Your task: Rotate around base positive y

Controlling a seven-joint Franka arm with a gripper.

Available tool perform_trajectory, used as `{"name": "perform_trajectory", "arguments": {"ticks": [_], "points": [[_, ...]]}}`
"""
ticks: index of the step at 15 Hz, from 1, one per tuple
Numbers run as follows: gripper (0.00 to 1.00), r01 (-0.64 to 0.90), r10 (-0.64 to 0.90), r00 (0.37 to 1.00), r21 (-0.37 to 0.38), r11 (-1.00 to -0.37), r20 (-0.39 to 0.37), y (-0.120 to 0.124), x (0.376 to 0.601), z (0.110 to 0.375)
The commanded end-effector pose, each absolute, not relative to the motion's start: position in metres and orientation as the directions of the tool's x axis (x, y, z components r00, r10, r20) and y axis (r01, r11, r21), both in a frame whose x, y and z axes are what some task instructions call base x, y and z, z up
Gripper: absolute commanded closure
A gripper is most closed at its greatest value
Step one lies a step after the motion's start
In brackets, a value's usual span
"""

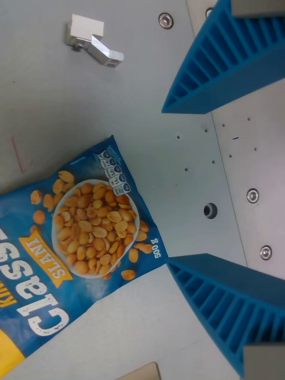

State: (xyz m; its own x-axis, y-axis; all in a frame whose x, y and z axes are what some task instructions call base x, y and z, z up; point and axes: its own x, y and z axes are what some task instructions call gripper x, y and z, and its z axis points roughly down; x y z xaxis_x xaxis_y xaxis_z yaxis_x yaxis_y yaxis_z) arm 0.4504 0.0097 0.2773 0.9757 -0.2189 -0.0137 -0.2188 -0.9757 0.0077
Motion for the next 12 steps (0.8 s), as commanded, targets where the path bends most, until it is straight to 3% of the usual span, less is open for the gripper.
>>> {"name": "perform_trajectory", "arguments": {"ticks": [1,12], "points": [[0.00,-0.219,-0.219,0.975,0.010,-0.976,-0.022,0.0096,0.4506,0.2794],[0.00,-0.215,-0.219,0.962,0.042,-0.976,-0.164,0.0096,0.4506,0.2794]]}}
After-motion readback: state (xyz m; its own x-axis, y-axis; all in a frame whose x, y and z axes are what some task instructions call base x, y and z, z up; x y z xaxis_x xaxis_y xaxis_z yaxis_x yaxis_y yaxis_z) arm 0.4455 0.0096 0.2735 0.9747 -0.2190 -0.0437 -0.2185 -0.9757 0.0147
